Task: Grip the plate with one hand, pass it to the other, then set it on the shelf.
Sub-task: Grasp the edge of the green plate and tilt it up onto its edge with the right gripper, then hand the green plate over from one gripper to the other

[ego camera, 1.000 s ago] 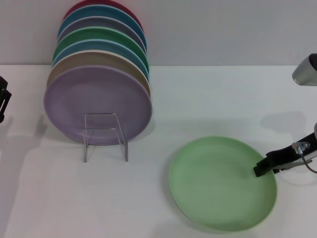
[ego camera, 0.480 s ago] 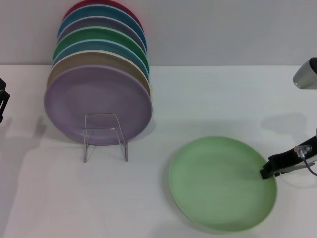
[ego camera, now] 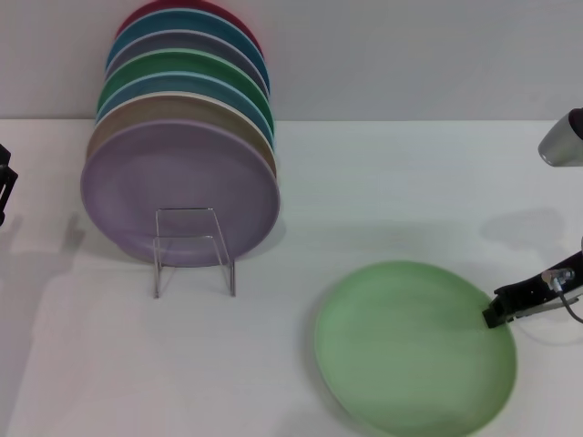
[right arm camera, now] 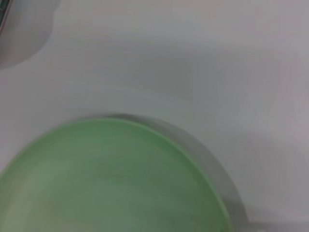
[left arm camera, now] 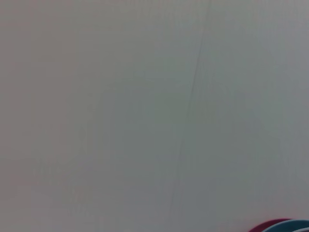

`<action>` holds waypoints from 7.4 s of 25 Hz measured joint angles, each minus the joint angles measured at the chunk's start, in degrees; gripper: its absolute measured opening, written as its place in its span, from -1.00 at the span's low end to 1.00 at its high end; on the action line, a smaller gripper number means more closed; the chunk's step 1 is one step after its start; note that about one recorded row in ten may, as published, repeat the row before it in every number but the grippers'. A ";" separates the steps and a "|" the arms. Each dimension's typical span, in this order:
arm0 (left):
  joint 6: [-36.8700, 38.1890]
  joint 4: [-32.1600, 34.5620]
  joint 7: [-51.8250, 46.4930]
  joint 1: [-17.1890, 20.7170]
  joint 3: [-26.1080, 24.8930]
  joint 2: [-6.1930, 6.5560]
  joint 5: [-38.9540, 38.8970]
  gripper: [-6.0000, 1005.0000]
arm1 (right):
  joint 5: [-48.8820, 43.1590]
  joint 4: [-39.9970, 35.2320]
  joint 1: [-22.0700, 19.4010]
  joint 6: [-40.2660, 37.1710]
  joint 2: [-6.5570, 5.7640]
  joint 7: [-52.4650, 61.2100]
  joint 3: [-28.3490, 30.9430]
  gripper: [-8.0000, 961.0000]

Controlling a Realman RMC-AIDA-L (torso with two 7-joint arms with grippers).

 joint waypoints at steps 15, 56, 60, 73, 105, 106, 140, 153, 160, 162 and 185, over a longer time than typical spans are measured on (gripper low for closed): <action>0.01 -0.03 0.00 0.07 0.00 0.00 0.00 0.55 | 0.35 7.74 -3.15 -4.83 1.30 -4.11 0.39 -0.95; 0.45 -0.79 0.00 0.22 -0.33 0.00 0.00 0.52 | 7.03 18.92 -13.69 -47.48 1.76 -14.24 -11.87 -0.95; 0.61 -0.79 0.00 0.31 -0.36 0.05 0.00 0.51 | 4.03 19.52 -15.40 -52.31 1.76 -14.26 -15.70 -0.95; 0.63 -0.54 0.00 0.23 -0.53 0.09 0.00 0.50 | -0.65 16.80 -22.44 -81.08 2.00 -14.36 -29.69 -0.95; 12.17 -0.79 -0.09 3.95 9.79 -0.18 0.52 0.48 | -0.13 -36.66 -10.46 -147.10 2.34 17.87 -46.42 -0.95; 13.34 -0.79 -0.09 4.27 11.58 -0.17 0.54 0.48 | -0.13 -36.29 -11.04 -147.61 2.38 18.16 -47.24 -0.95; 10.57 -4.76 5.88 5.49 30.35 -0.44 0.46 0.45 | 24.54 -19.04 -27.26 -160.94 2.47 3.04 -90.01 -0.95; 7.58 -5.09 6.80 5.21 30.76 -0.41 0.33 0.45 | 40.21 -14.22 -26.58 -168.12 2.46 -10.15 -101.70 -0.95; 5.53 -6.12 6.83 4.23 30.93 -0.43 0.47 0.44 | 42.48 -12.19 -25.23 -167.87 2.46 -16.66 -103.95 -0.95; 4.78 -6.42 6.84 4.12 30.94 -0.39 0.48 0.44 | 42.92 -12.13 -24.79 -167.77 2.46 -17.06 -104.39 -0.95; 2.61 -7.58 6.86 2.67 31.99 -0.44 0.52 0.42 | 43.17 -12.25 -23.77 -167.33 2.46 -17.92 -105.38 -0.95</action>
